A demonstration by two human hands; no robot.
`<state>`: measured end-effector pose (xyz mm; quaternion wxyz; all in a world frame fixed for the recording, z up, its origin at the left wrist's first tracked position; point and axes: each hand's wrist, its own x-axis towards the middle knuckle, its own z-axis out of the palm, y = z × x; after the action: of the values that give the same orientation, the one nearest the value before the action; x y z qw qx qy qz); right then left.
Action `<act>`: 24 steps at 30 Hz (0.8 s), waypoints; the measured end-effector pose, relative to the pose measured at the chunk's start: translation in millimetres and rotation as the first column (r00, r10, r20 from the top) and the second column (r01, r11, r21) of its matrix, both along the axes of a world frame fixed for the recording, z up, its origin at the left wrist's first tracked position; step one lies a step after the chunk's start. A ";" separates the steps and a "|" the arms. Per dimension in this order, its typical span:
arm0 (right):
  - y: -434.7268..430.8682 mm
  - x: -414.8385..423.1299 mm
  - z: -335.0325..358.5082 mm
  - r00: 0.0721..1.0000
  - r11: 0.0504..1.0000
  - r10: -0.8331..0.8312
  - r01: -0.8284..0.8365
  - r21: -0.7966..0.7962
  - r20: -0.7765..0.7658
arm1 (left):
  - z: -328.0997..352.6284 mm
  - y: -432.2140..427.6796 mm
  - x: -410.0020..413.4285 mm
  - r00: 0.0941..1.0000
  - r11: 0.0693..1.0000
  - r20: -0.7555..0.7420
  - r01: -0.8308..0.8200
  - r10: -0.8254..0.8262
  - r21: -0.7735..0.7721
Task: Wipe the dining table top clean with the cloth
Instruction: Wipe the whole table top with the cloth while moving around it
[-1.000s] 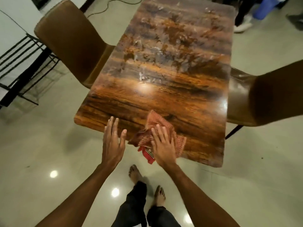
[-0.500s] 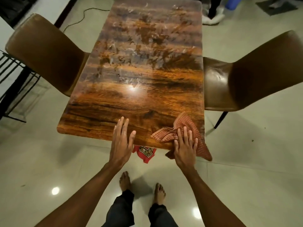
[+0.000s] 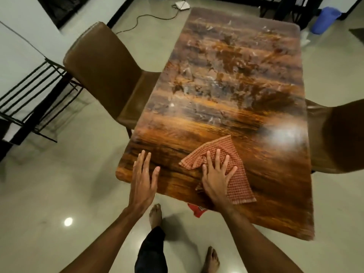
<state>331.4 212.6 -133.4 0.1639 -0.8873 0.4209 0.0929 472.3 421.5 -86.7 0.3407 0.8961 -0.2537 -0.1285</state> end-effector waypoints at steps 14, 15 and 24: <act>43.6 270.3 0.7 0.941 0.942 0.331 -0.334 0.031 0.073 | -19.5 30.9 177.9 0.986 0.989 -0.066 -0.151 0.151 0.009; 54.7 273.4 0.1 0.932 0.934 0.356 -0.357 0.016 0.068 | -18.1 28.3 183.1 0.986 0.988 -0.069 -0.155 0.154 0.000; 181.6 192.8 -15.5 0.817 0.817 0.577 -0.576 -0.036 0.023 | -13.2 19.8 194.6 0.984 0.987 -0.096 -0.156 0.153 -0.030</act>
<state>524.2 394.2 -148.9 0.1228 -0.9766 0.1315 0.1177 666.9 441.3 -100.0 0.3779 0.8996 -0.1695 -0.1385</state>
